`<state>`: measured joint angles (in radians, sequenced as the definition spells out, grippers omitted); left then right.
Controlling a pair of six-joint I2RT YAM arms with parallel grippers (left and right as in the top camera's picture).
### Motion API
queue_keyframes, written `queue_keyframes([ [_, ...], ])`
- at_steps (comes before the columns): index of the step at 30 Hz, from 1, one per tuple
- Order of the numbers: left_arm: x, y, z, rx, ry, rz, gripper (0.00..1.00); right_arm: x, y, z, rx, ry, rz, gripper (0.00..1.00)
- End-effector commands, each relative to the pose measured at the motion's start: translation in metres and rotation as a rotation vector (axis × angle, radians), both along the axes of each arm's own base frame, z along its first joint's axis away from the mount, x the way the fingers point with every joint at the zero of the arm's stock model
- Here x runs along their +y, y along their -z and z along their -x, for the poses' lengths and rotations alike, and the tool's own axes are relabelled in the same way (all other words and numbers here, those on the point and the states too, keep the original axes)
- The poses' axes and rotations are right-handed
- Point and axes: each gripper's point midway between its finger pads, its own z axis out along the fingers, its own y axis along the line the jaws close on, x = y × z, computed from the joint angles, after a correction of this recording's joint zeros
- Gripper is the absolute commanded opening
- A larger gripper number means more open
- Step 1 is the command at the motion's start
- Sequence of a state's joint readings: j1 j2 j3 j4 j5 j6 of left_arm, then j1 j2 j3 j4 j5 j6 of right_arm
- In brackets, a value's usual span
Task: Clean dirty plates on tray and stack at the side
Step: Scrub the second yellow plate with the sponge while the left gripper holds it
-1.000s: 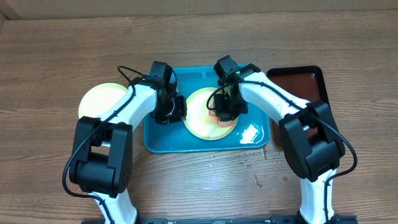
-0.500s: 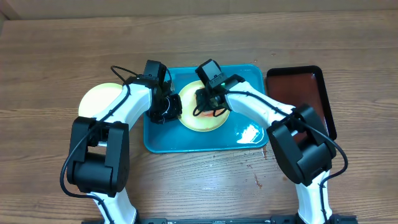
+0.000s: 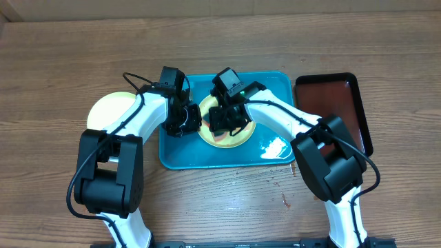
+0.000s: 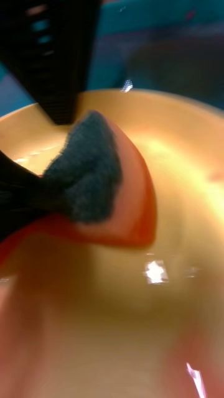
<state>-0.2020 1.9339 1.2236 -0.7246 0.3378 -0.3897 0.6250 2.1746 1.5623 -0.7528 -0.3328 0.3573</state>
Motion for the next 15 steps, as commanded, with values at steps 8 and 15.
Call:
queue_keyframes([
  [8, -0.001, 0.003, 0.001, 0.003, 0.012, -0.009, 0.04, -0.062, 0.002, 0.005, 0.026, 0.118, 0.308, 0.04],
  [15, 0.000, 0.003, 0.003, 0.012, 0.013, -0.010, 0.04, -0.131, -0.001, -0.020, -0.080, 0.309, 0.586, 0.04],
])
